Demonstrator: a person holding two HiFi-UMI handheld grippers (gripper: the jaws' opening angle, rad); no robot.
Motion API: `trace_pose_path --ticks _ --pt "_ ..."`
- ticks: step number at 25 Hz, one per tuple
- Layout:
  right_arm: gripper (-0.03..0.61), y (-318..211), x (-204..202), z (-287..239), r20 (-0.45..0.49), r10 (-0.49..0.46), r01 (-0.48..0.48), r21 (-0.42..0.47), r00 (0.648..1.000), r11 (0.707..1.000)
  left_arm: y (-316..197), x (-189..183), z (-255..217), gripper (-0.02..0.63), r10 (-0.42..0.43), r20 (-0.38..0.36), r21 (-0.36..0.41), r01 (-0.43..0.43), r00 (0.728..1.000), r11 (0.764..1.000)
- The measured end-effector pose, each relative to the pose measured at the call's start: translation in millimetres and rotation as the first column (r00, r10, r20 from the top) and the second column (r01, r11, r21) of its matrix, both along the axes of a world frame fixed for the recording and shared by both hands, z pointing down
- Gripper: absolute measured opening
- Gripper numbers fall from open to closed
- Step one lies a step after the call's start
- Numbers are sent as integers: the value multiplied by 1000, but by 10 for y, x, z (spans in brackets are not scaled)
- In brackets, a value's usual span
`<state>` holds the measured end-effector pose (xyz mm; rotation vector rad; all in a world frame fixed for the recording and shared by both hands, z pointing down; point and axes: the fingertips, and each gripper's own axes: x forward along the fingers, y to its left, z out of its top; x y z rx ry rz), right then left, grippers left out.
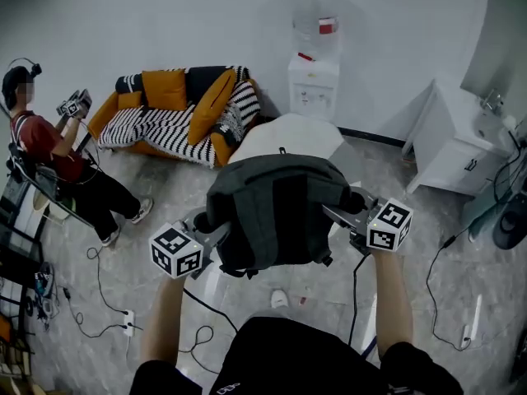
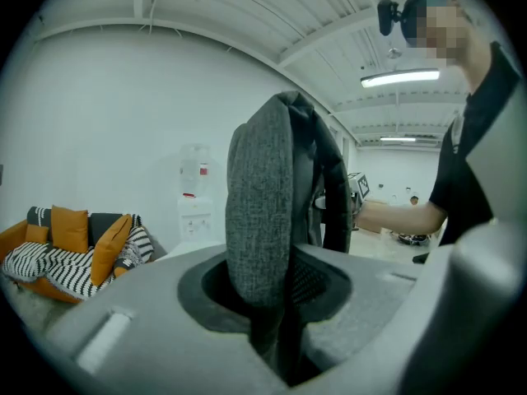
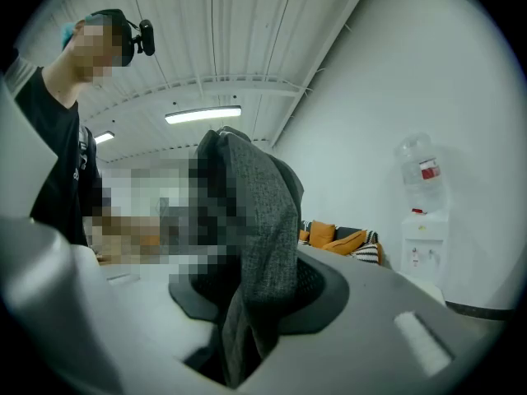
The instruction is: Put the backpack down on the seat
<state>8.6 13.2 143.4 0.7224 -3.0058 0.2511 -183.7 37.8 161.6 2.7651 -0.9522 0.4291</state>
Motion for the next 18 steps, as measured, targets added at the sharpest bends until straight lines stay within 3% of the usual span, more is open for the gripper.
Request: trace_pose_path --ticks 4,10,18 --pt "133 -579 -182 -116 -39 11 -11 2 999 1000 -579 -168 -34 104 3 -48 -24 -4 999 1000" --pt "133 -613 -202 -117 -57 32 -32 3 998 999 -681 -201 7 104 30 -70 1 -30 997 1000" --pt "133 -1036 293 95 -79 94 -99 -58 992 993 -1227 303 259 103 93 -96 -43 -98 991 994"
